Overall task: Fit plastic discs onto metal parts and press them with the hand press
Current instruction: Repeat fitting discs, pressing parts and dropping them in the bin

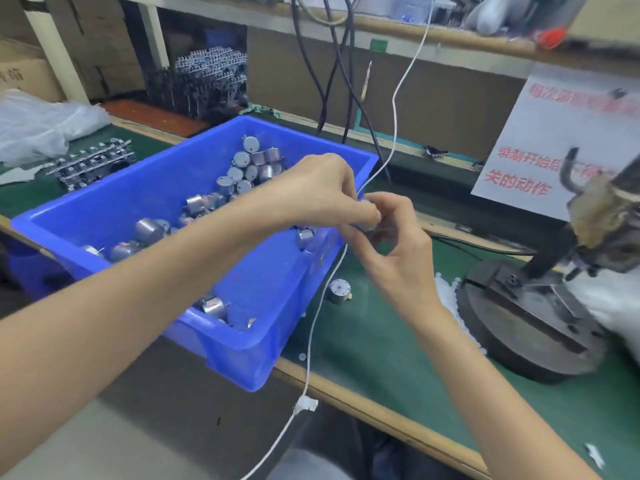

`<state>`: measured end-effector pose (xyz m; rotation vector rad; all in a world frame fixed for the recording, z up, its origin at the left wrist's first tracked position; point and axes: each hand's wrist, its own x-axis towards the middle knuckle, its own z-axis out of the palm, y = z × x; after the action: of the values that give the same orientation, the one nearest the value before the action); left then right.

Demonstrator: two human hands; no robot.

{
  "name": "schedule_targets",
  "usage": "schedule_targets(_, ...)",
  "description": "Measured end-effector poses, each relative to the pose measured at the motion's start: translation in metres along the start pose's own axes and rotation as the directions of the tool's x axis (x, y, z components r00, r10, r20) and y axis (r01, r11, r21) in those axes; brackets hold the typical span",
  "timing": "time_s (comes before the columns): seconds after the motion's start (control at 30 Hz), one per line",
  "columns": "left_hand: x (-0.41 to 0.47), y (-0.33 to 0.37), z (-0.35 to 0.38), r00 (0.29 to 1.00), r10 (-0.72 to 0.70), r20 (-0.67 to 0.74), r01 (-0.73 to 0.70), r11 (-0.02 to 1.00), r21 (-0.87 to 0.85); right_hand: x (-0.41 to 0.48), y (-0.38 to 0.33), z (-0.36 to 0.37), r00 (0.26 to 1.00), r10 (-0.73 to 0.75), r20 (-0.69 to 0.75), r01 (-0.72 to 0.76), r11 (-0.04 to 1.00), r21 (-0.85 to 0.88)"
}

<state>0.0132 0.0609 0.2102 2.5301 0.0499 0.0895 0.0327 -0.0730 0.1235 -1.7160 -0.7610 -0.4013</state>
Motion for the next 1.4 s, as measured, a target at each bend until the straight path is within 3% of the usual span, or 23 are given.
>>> schedule_targets(0.13, 0.012, 0.032, 0.053, 0.995, 0.096, 0.007, -0.096, 0.994, 0.051, -0.016, 0.023, -0.038, 0.981, 0.154, -0.115, -0.153, 0.988, 0.017)
schedule_targets(0.23, 0.026, 0.032, 0.11, 0.996, 0.024, 0.09, -0.024, 1.0, -0.001, -0.043, 0.052, -0.065, 0.915, 0.35, -0.201, -0.357, 0.934, 0.0)
schedule_targets(0.33, 0.034, 0.01, 0.16, 0.979, -0.077, 0.189, 0.064, 0.995, 0.07, -0.083, 0.074, -0.086, 0.858, 0.463, -0.223, -0.472, 0.881, 0.014)
schedule_targets(0.43, 0.035, -0.005, 0.193, 0.957, -0.054, 0.285, 0.063, 0.998, -0.024, -0.119, 0.085, -0.098, 0.845, 0.476, -0.243, -0.489, 0.872, 0.011)
schedule_targets(0.6, 0.038, -0.006, 0.216, 0.984, 0.045, 0.175, -0.029, 0.995, -0.092, -0.134, 0.093, -0.101, 0.828, 0.49, -0.272, -0.505, 0.863, 0.014)
schedule_targets(0.77, 0.032, -0.007, 0.222, 0.986, 0.106, 0.131, -0.093, 0.99, -0.103, -0.133, 0.093, -0.1, 0.819, 0.534, -0.212, -0.537, 0.842, 0.048)
schedule_targets(0.97, 0.015, -0.019, 0.222, 0.967, 0.24, 0.085, -0.24, 0.971, -0.011, -0.131, 0.097, -0.1, 0.805, 0.57, -0.168, -0.572, 0.819, 0.041)
schedule_targets(1.07, 0.008, -0.017, 0.223, 0.945, 0.314, 0.089, -0.301, 0.944, -0.134, -0.129, 0.098, -0.102, 0.804, 0.574, -0.157, -0.571, 0.818, 0.071)
schedule_targets(1.4, 0.006, -0.03, 0.235, 0.962, 0.271, -0.038, -0.272, 0.935, -0.229, -0.12, 0.1, -0.092, 0.843, 0.532, -0.083, -0.536, 0.843, -0.042)
